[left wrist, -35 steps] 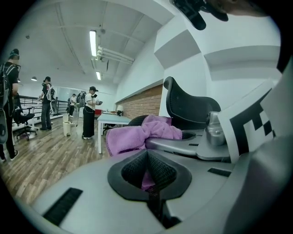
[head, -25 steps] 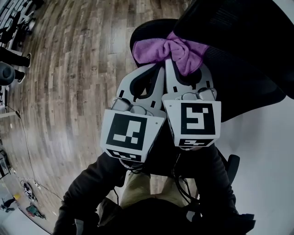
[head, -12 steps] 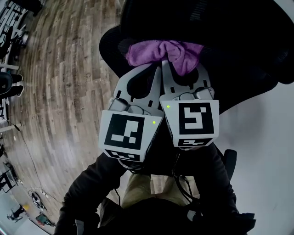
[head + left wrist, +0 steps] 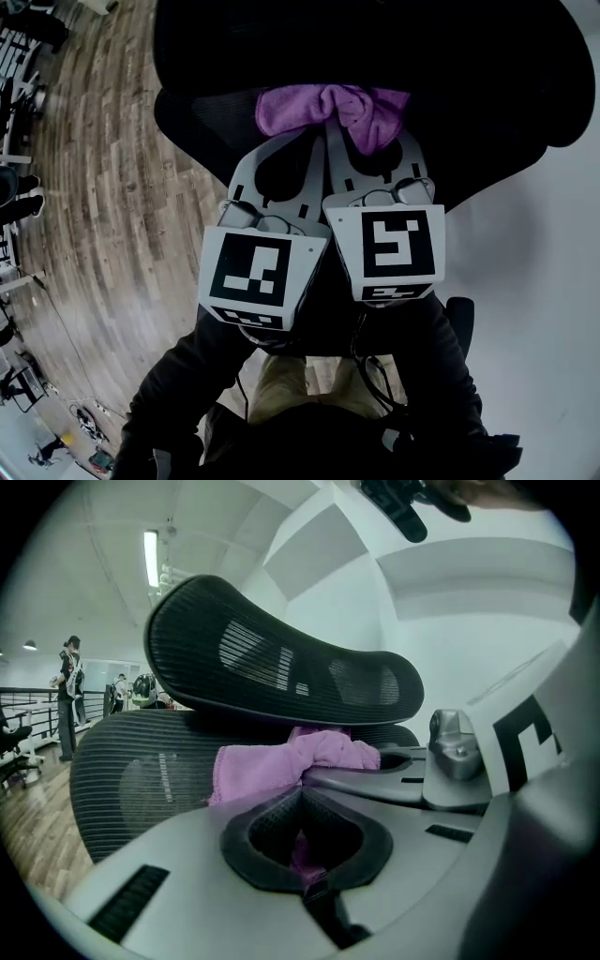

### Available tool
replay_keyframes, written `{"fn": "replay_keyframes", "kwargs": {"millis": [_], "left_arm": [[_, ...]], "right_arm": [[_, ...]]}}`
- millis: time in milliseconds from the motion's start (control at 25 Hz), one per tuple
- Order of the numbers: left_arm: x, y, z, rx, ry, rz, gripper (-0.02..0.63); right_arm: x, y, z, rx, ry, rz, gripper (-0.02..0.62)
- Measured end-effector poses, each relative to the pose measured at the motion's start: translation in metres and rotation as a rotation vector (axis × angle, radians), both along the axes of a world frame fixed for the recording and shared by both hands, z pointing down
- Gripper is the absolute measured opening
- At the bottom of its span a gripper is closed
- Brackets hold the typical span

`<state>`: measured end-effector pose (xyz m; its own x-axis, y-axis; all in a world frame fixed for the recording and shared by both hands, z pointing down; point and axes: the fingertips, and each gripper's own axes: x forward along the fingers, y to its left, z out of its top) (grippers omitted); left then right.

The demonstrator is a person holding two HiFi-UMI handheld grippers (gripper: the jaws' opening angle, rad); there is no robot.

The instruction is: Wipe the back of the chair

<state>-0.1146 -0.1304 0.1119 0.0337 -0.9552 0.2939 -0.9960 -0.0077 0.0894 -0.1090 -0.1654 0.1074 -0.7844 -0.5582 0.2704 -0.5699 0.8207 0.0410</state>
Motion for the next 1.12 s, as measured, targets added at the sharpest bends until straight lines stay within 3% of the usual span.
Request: {"fn": "replay_keyframes", "kwargs": {"millis": [1120], "left_arm": [[0.139, -0.066, -0.007, 0.005, -0.025, 0.143, 0.0]], "right_arm": [[0.145, -0.063, -0.006, 0.003, -0.011, 0.135, 0.066]]}}
